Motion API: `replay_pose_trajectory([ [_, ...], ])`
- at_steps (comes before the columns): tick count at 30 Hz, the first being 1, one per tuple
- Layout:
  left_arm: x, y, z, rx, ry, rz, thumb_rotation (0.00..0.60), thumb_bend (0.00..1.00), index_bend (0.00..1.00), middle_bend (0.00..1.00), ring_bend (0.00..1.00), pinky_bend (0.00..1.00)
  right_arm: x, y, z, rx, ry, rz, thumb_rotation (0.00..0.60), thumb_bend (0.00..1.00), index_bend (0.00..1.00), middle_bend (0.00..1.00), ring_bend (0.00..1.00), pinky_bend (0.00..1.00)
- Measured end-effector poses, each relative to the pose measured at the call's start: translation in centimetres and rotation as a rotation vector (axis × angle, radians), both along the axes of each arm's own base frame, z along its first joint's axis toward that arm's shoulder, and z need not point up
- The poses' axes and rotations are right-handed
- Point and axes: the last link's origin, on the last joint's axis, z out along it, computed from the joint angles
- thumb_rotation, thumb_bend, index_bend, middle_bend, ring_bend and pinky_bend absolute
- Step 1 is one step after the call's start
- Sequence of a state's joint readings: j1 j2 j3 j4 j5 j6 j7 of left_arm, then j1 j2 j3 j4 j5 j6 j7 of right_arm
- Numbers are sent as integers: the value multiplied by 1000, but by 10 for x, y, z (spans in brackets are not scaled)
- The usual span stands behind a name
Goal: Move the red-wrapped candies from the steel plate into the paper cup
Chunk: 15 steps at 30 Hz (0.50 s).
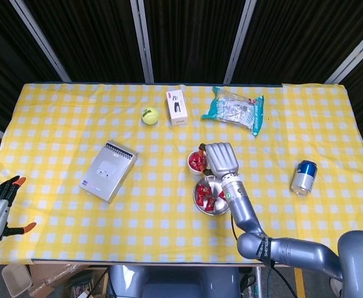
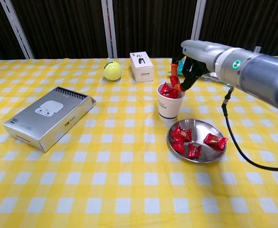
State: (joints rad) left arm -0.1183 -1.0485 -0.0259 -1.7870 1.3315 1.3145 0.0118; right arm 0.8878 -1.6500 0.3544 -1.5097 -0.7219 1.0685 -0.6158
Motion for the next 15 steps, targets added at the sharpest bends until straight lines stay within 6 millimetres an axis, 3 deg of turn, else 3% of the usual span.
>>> replay_pose_trajectory([
  [4,0,0,1,2,0,0,600,5,0,0,0,0,-5,-6,-5,-8,20,-12,600,499,355,822,922,1000],
  [15,1,0,0,0,1,-3,600,4,0,0,0,0,-2,4,0,-6,15,12,600,495,353,822,922,1000],
])
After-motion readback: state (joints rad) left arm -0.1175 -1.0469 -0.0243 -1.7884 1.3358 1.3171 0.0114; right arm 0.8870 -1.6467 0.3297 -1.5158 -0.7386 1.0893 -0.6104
